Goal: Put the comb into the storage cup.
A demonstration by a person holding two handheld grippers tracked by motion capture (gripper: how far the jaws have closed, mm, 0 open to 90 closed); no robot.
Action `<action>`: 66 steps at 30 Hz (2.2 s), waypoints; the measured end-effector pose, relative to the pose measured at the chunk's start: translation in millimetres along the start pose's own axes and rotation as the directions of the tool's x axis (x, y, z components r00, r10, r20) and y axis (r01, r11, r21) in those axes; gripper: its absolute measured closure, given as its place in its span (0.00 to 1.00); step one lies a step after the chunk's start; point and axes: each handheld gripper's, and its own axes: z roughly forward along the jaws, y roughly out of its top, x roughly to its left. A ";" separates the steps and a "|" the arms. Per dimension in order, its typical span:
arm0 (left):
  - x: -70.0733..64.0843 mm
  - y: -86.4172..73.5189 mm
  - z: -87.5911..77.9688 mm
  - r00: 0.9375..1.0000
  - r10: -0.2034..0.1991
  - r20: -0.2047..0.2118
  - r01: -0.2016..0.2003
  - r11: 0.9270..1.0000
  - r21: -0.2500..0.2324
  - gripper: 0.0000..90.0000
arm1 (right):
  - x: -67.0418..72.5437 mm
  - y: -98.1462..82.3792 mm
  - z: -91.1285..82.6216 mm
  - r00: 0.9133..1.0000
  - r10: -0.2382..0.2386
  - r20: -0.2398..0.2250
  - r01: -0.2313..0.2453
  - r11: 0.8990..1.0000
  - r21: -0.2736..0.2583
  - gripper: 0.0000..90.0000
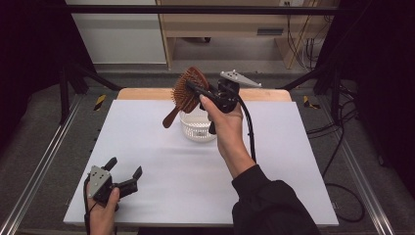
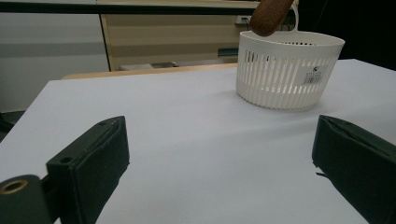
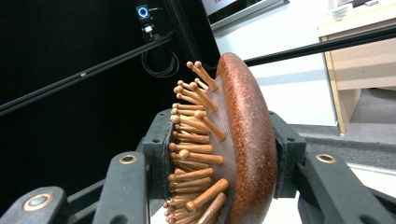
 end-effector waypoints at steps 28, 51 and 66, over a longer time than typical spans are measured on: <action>4.0 0.2 -2.1 1.000 0.000 -0.010 0.000 1.000 -0.023 0.04 | -20.2 25.0 2.1 0.999 0.028 0.046 -0.026 0.998 -0.057 0.58; 4.8 -0.3 -2.3 1.000 0.002 -0.004 -0.002 1.000 -0.023 0.03 | -40.0 35.0 -16.3 0.995 0.038 0.094 -0.028 0.994 -0.104 0.58; 5.1 -0.1 -2.5 1.000 0.001 0.002 -0.001 1.000 -0.028 0.02 | -45.2 35.5 -19.6 0.994 0.040 0.101 -0.028 0.993 -0.111 0.58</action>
